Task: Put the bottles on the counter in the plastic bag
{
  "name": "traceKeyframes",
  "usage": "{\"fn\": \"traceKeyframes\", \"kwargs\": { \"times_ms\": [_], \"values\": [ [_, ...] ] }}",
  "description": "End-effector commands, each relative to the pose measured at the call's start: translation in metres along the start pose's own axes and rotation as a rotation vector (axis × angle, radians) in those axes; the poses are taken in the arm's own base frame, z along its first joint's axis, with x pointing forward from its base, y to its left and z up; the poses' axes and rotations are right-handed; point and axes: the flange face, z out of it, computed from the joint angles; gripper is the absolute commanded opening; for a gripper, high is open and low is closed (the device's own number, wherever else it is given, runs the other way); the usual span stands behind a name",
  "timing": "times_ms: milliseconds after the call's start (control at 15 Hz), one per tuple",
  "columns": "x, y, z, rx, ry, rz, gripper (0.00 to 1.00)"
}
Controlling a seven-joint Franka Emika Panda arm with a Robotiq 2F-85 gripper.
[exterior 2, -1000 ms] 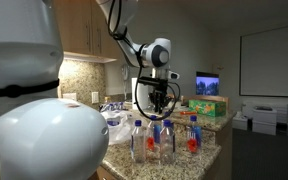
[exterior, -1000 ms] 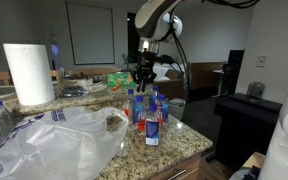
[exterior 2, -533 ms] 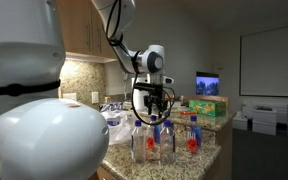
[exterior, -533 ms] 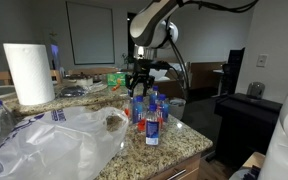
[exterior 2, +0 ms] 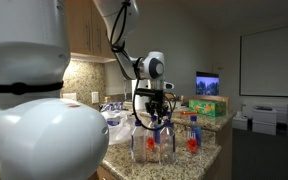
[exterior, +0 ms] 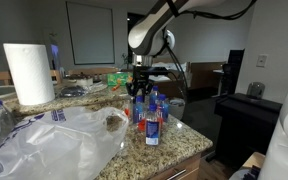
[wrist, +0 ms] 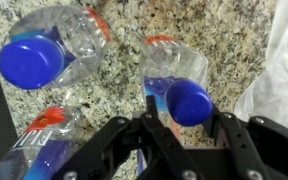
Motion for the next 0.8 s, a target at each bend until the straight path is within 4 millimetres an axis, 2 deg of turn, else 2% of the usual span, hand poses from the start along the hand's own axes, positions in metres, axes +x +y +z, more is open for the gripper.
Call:
{"fn": "traceKeyframes", "kwargs": {
  "times_ms": [0,133,333,400,533,733],
  "values": [
    [0.001,-0.004,-0.003,0.004,-0.003,-0.002,0.16],
    [0.0,-0.006,-0.009,0.0,0.006,-0.004,0.02],
    [-0.002,-0.006,-0.011,-0.009,0.015,0.007,0.0],
    [-0.003,-0.006,-0.011,-0.008,0.019,0.008,0.26],
    [-0.007,-0.009,-0.015,-0.011,0.046,0.004,0.29],
    [-0.015,-0.014,-0.022,-0.022,0.083,0.01,0.48]
  ]
}}
